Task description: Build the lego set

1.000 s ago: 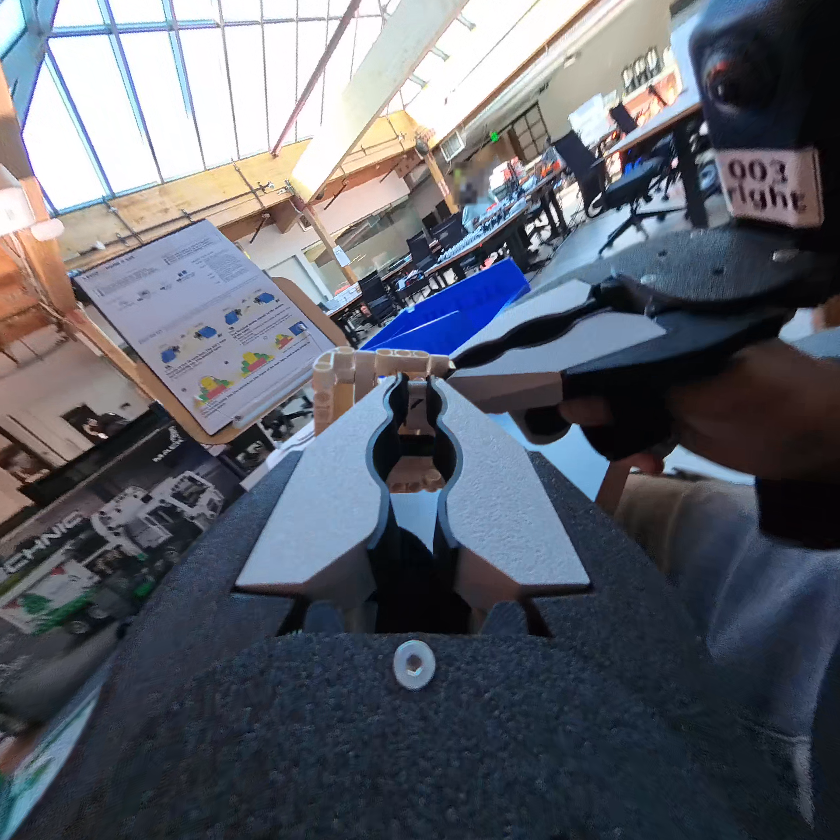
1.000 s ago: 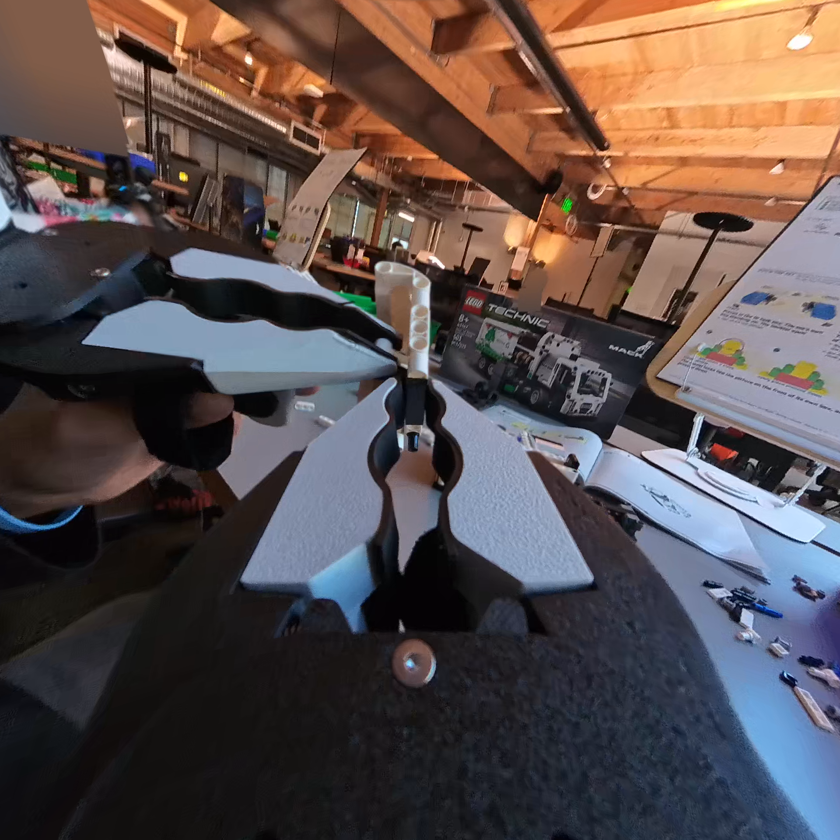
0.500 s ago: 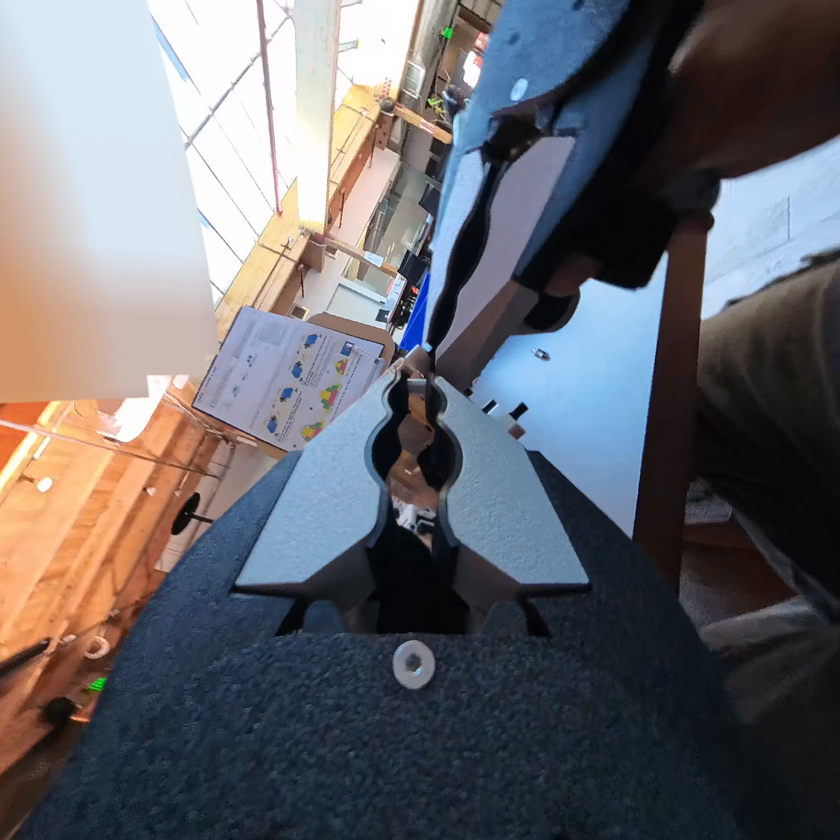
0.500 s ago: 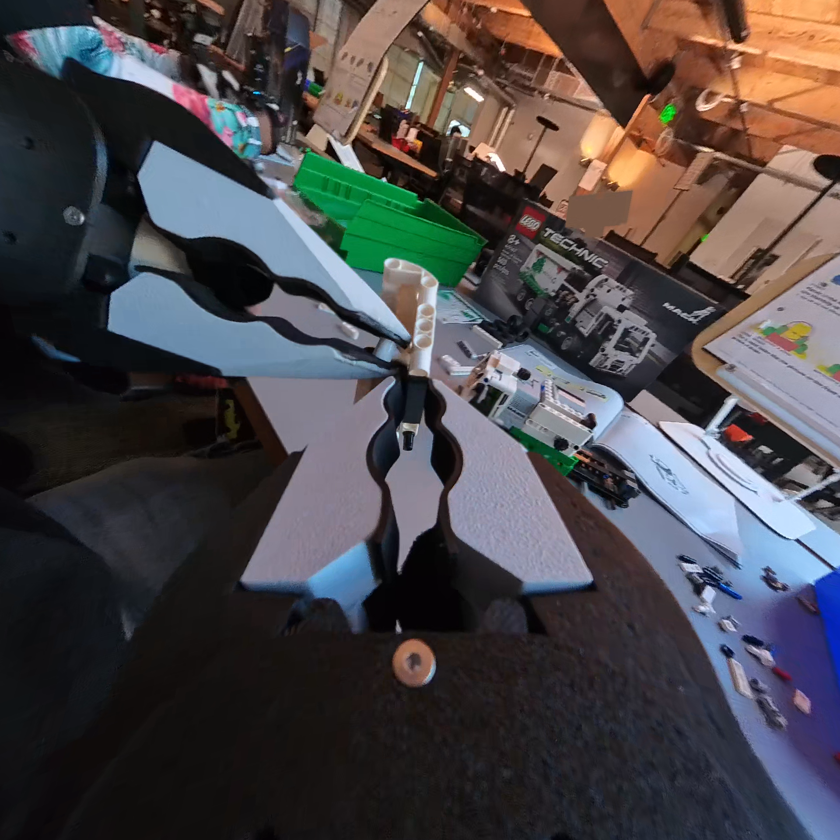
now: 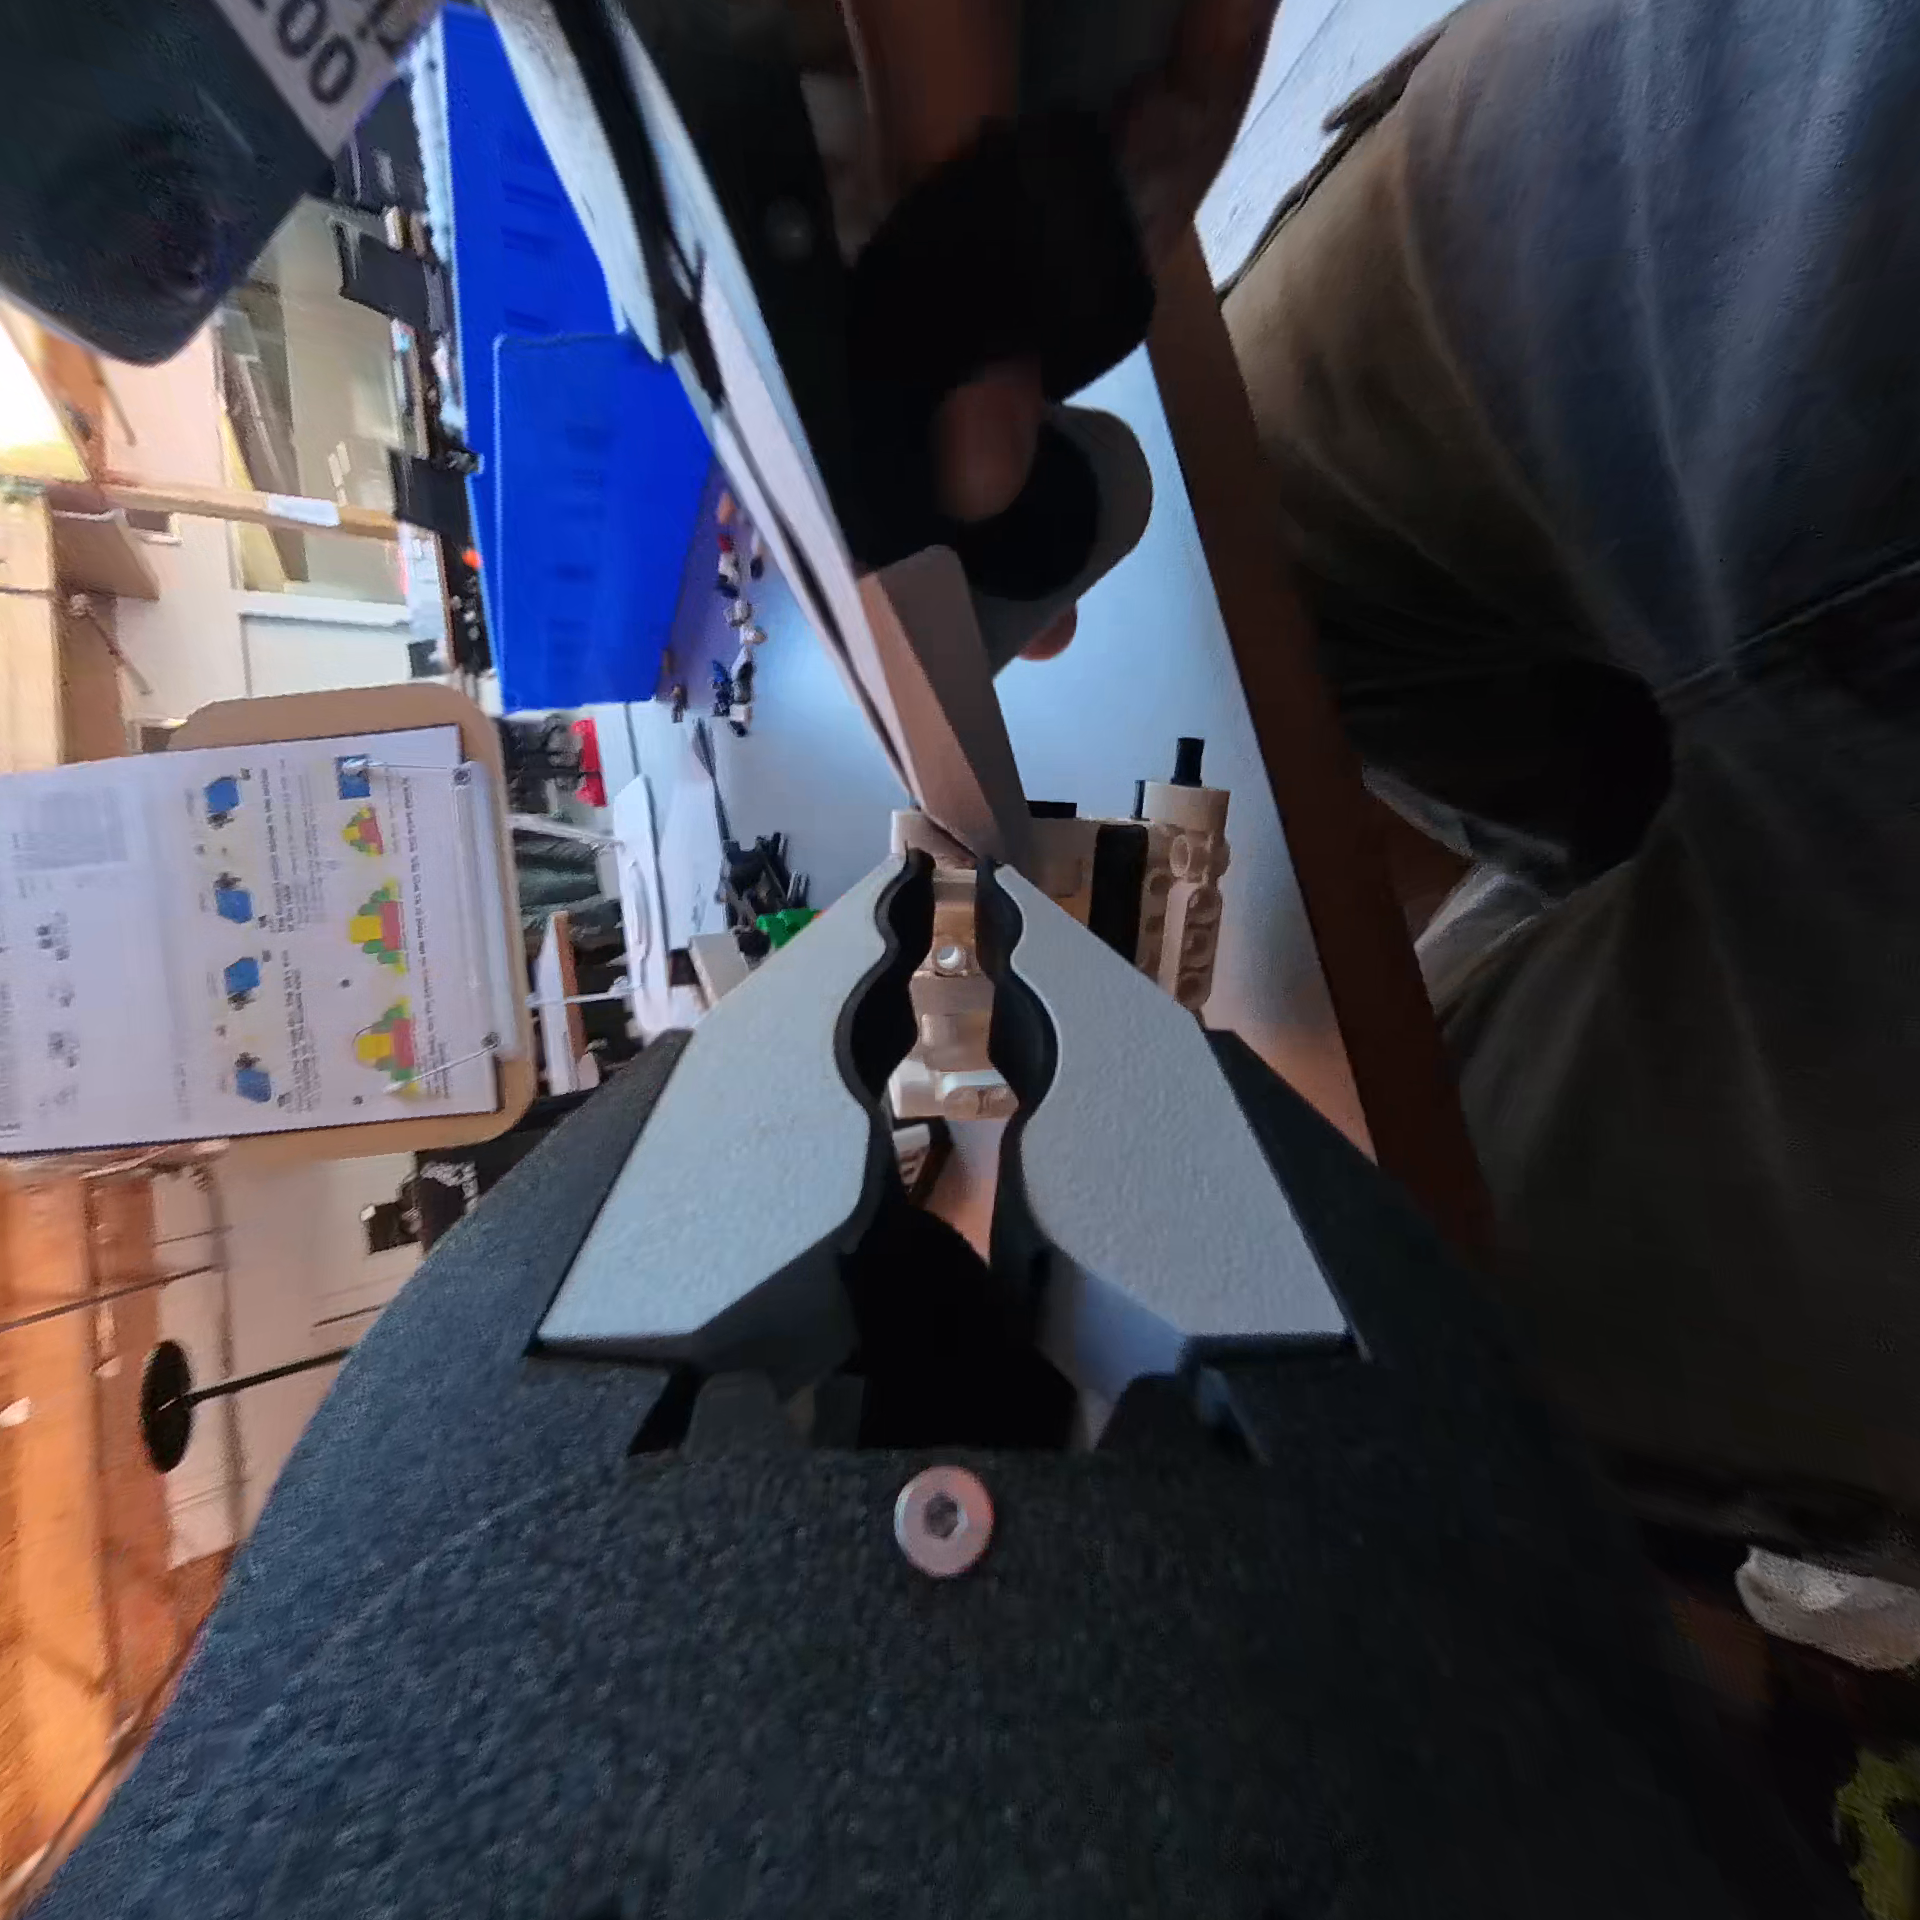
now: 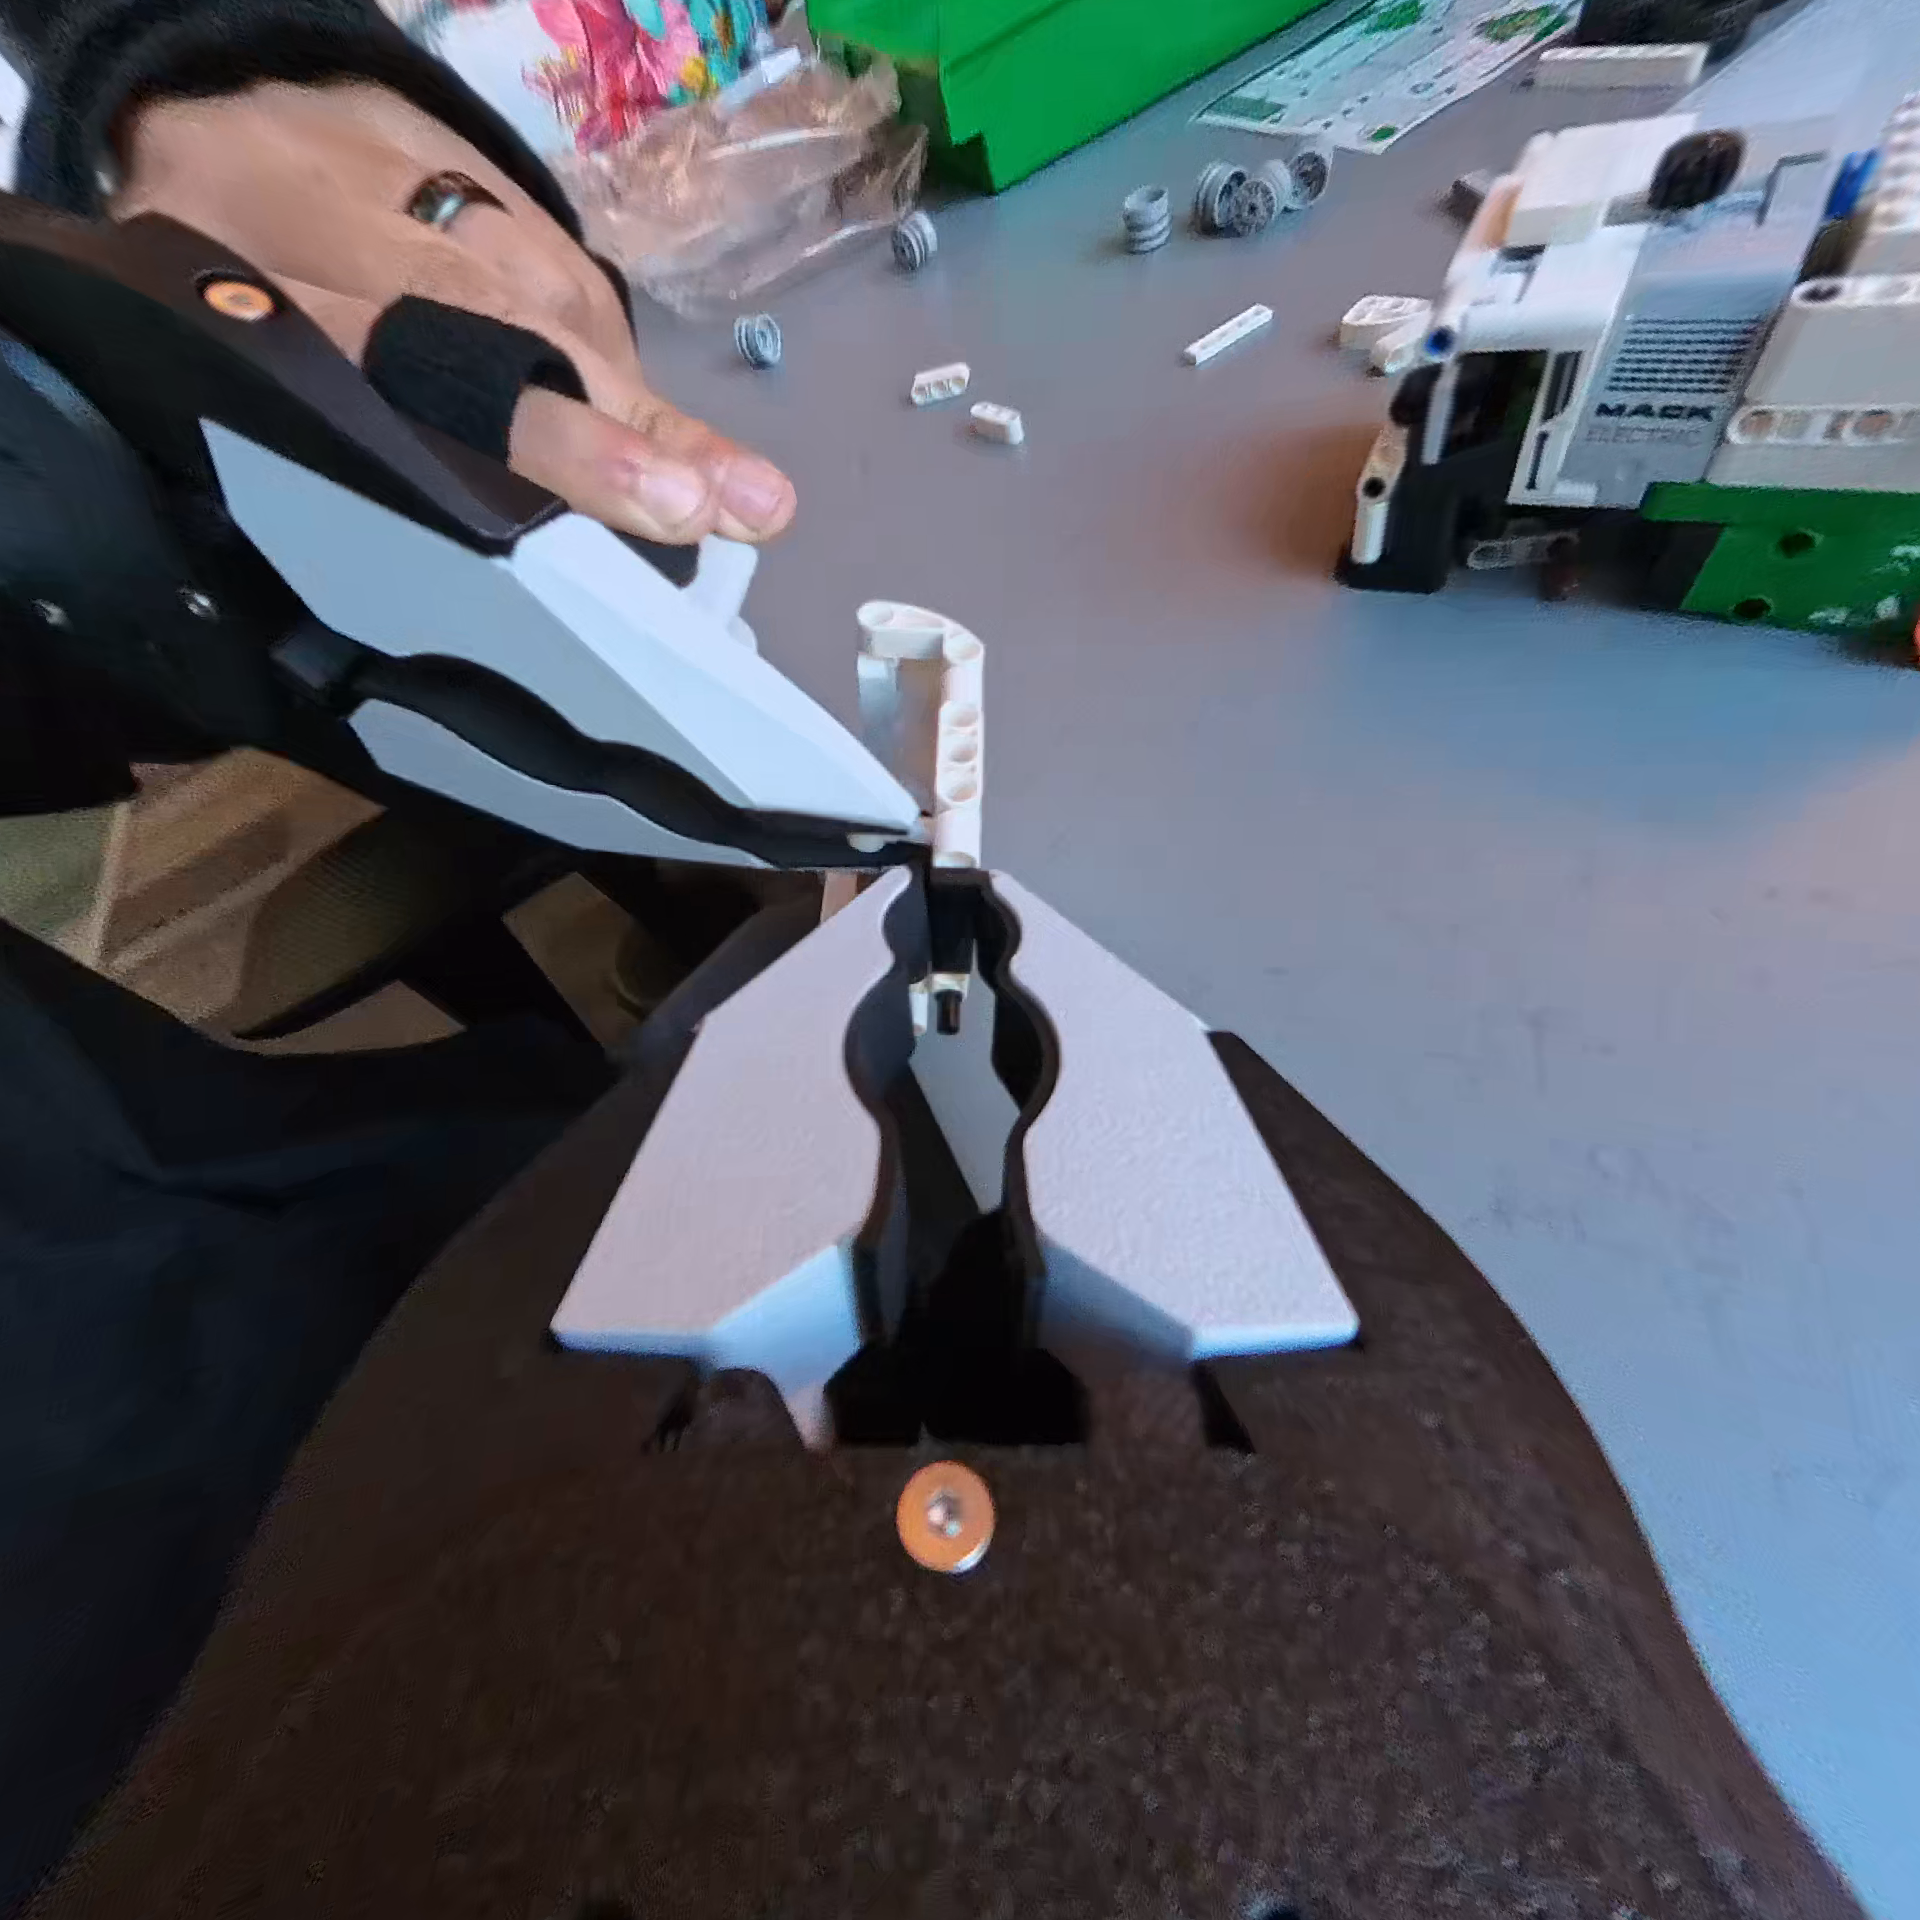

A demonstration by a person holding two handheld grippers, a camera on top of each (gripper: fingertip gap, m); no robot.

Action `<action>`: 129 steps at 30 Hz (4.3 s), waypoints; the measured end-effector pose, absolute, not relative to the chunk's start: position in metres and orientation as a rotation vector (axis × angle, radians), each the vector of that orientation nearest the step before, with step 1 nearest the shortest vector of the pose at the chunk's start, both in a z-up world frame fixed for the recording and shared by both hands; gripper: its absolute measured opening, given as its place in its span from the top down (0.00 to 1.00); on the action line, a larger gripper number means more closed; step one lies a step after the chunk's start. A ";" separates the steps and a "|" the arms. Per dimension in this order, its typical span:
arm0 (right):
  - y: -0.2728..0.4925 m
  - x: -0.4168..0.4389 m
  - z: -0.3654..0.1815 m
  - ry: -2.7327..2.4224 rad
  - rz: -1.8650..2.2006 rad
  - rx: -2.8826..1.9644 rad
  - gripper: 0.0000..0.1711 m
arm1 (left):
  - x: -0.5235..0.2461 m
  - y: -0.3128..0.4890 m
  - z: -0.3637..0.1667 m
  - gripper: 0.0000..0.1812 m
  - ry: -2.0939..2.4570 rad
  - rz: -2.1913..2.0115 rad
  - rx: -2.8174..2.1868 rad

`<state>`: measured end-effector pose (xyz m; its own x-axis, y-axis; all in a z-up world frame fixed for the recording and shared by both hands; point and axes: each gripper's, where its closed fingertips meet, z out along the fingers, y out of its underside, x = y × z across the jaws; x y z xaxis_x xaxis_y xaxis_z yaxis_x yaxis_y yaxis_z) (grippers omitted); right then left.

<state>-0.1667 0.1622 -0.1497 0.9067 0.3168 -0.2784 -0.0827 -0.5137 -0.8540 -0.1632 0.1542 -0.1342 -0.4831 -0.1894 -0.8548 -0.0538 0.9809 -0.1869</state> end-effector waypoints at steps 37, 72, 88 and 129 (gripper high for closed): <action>0.156 -0.159 -0.147 0.040 0.746 -1.878 0.81 | -0.145 0.153 -0.134 0.96 1.932 -0.800 -0.515; 0.153 -0.133 -0.147 -0.113 0.276 -1.789 0.77 | -0.131 0.152 -0.147 0.96 1.713 -0.362 -0.174; 0.154 -0.143 -0.136 -0.135 0.352 -1.700 0.87 | -0.138 0.141 -0.134 0.97 1.606 -0.301 -0.021; 0.127 -0.200 -0.099 -0.230 0.983 -1.488 0.93 | -0.198 0.116 -0.097 0.96 1.474 -0.751 0.005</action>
<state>-0.1999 0.1272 -0.0994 0.6135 0.6623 -0.4301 -0.4029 -0.2059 -0.8918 -0.1979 0.1159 -0.0965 -0.0835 -0.4493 -0.8895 0.4551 0.7769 -0.4351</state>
